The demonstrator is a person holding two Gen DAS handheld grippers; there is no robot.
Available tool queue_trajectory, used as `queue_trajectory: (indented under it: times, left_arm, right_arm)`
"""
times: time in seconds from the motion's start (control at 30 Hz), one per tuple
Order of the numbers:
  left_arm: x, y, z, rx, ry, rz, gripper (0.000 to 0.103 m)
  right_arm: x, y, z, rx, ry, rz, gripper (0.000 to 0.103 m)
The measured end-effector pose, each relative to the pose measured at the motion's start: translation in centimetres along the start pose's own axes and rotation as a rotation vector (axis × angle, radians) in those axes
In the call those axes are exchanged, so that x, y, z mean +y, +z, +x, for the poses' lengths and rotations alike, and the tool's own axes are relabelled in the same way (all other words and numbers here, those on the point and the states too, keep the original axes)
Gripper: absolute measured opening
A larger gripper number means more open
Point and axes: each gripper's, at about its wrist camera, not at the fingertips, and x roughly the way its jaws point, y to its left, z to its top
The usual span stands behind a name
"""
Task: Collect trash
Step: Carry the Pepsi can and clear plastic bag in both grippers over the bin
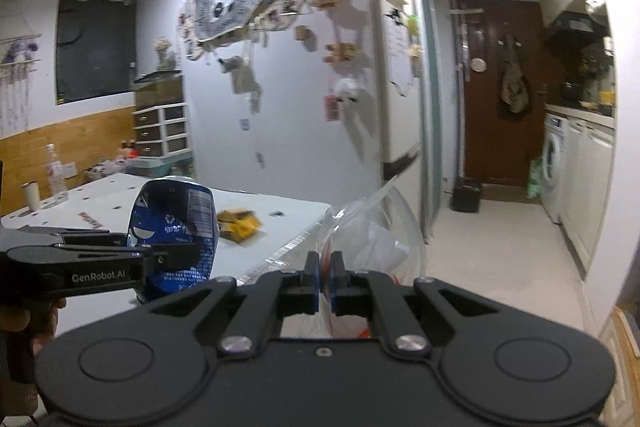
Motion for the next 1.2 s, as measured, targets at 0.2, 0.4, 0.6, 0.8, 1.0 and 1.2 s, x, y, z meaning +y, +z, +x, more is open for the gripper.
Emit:
queue_trajectory:
  times: [0.2,0.4,0.6,0.8,1.0,1.2]
  left_arm:
    - [-3.6,-1.4,3.5,0.051,-0.049,0.012,0.025]
    - [-6.0,-4.1,8.4,0.142,-0.085,0.015,0.025]
    - [-6.8,-7.8,14.4,0.255,-0.102,-0.023,0.025]
    - [-6.0,-12.6,21.4,0.398,-0.103,-0.062,0.025]
    - [-3.9,-17.8,27.7,0.517,-0.093,-0.092,0.025]
    - [-1.5,-22.5,32.5,0.620,-0.065,-0.140,0.025]
  right_arm:
    - [-4.1,-2.2,-0.7,0.036,-0.065,0.042,0.005]
    - [-7.7,-5.6,0.9,0.118,-0.119,0.078,0.005]
    - [-10.9,-9.1,4.2,0.263,-0.166,0.096,0.005]
    - [-13.8,-12.2,9.0,0.403,-0.198,0.111,0.005]
    - [-15.0,-17.2,15.3,0.592,-0.208,0.061,0.005]
    - [-15.5,-21.4,21.5,0.716,-0.187,0.043,0.005]
